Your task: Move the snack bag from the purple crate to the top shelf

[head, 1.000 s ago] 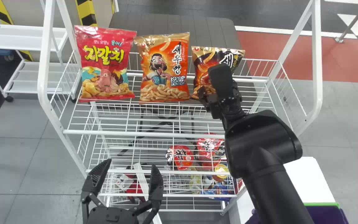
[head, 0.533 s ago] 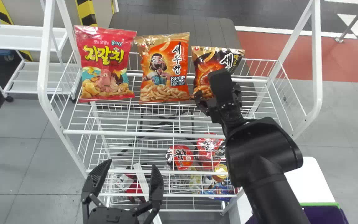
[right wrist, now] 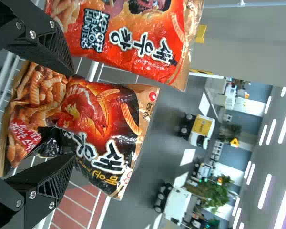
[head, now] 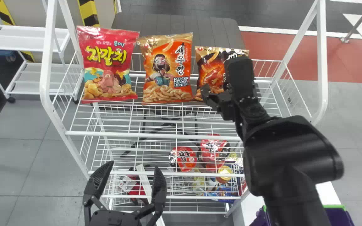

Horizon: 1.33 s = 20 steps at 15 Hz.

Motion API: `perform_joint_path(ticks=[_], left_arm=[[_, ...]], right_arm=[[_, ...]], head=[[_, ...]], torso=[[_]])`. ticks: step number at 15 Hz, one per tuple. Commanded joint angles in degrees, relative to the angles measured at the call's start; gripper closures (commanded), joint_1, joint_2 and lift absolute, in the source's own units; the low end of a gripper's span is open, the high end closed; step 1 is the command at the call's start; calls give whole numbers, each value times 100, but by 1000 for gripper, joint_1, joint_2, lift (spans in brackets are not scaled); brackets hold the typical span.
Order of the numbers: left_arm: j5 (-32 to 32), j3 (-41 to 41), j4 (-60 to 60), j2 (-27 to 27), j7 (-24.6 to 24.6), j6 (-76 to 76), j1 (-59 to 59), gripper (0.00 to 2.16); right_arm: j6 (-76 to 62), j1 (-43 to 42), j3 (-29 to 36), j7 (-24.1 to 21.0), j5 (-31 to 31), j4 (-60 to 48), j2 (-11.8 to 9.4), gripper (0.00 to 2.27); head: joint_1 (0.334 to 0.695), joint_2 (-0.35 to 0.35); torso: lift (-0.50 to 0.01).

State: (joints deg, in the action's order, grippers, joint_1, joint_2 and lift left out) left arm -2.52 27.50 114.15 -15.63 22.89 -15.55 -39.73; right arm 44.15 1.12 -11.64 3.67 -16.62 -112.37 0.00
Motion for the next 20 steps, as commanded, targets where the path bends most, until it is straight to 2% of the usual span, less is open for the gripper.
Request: perform_joint_path(ticks=[1, 3, 6, 9, 10, 13, 17, 20], left_arm=[[6, -26, 2, -1, -4, -30, 0, 83], [32, -61, 11, -10, 5, -30, 0, 83], [32, -70, 63, -19, -4, -13, -26, 83], [32, -70, 125, -36, -4, 5, -44, 83], [23, -70, 142, -36, -4, 22, -53, 83], [23, -70, 151, -45, -13, 40, -88, 87], [23, -149, 178, -45, -57, 57, -140, 83], [-21, -175, 178, 16, -30, 75, -167, 83]], right_arm=[[556, 318, 48, 196, -34, -813, 5, 262], [591, 819, 83, 275, 1, -1498, 5, 262], [486, 1549, 584, 547, 379, -2280, -44, 262], [-850, 2577, 1217, 758, 985, -2535, -44, 174], [-1694, 2938, 1437, 793, 1266, -2482, -26, 110], [-4014, 3834, 1683, 943, 1759, -2061, 5, 100], [-5579, 4669, 1744, 828, 2304, -1507, 0, 113], [-5596, 4880, 1762, 705, 2409, -1278, -35, 120]], head=[[695, -96], [695, -100], [695, -105], [695, -142], [695, -152], [695, -191], [695, -226], [695, -250]], torso=[[8], [8], [8], [8], [8], [8], [8], [8]])
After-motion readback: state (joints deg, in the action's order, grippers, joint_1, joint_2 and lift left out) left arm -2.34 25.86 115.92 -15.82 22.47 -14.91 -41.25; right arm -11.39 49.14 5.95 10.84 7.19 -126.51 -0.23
